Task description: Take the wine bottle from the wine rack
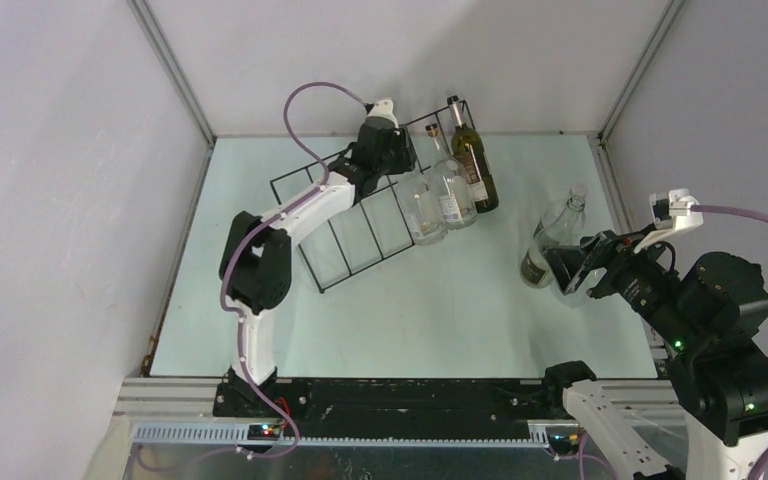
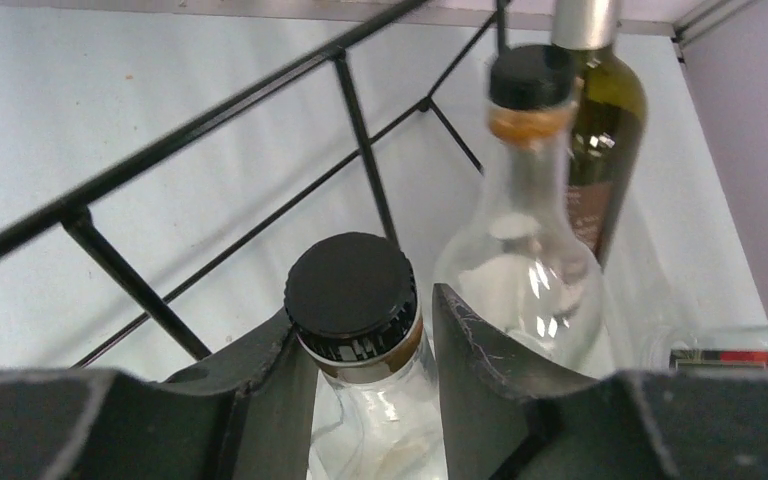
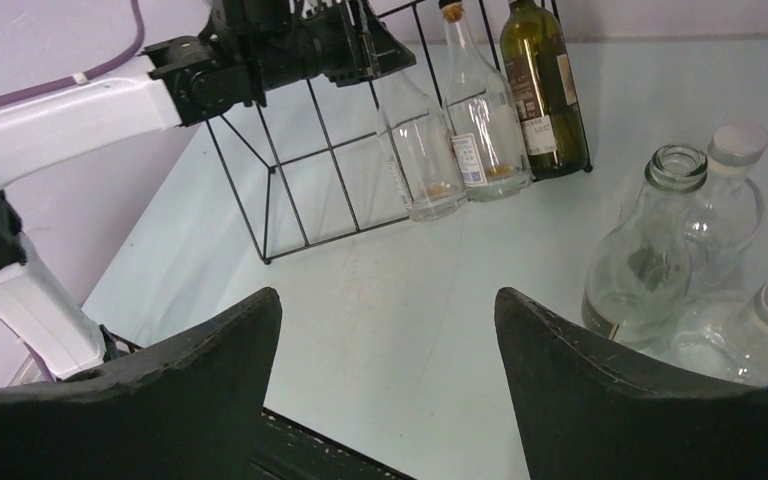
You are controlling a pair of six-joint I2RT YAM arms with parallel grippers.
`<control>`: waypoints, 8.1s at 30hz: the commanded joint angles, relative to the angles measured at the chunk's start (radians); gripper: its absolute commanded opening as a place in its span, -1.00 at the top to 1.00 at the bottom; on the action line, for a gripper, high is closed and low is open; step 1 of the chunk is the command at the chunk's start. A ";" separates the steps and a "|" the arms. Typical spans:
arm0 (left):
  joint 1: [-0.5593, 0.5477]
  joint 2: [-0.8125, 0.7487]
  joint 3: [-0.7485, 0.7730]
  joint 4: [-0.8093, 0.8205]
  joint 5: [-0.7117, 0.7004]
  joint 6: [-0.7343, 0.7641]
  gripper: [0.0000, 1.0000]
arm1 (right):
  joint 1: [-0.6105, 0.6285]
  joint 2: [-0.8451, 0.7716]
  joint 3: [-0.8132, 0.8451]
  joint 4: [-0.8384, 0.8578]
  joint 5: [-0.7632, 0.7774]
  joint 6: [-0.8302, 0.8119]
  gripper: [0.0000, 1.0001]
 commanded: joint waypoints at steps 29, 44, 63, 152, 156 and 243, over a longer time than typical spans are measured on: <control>-0.346 -0.460 -0.366 0.217 -0.296 0.405 1.00 | 0.004 -0.018 -0.154 0.062 0.021 -0.033 -0.62; -0.457 -0.640 -0.581 0.206 -0.351 0.359 1.00 | 0.007 -0.025 -0.199 0.116 -0.146 -0.077 -0.62; -0.469 -0.820 -0.733 0.136 -0.329 0.164 0.91 | 0.560 0.093 -0.290 0.233 0.250 -0.055 -0.60; 0.069 -1.549 -0.921 -0.571 -0.364 0.113 -0.93 | 0.779 0.661 -0.417 0.860 0.646 -0.060 0.82; 0.069 -1.545 -0.921 -0.570 -0.364 0.115 -0.94 | 0.739 0.637 -0.417 0.831 0.661 -0.074 0.92; 0.069 -1.271 -0.765 -0.345 -0.091 0.107 -0.95 | 0.237 0.362 -0.235 0.718 0.780 -0.259 -0.70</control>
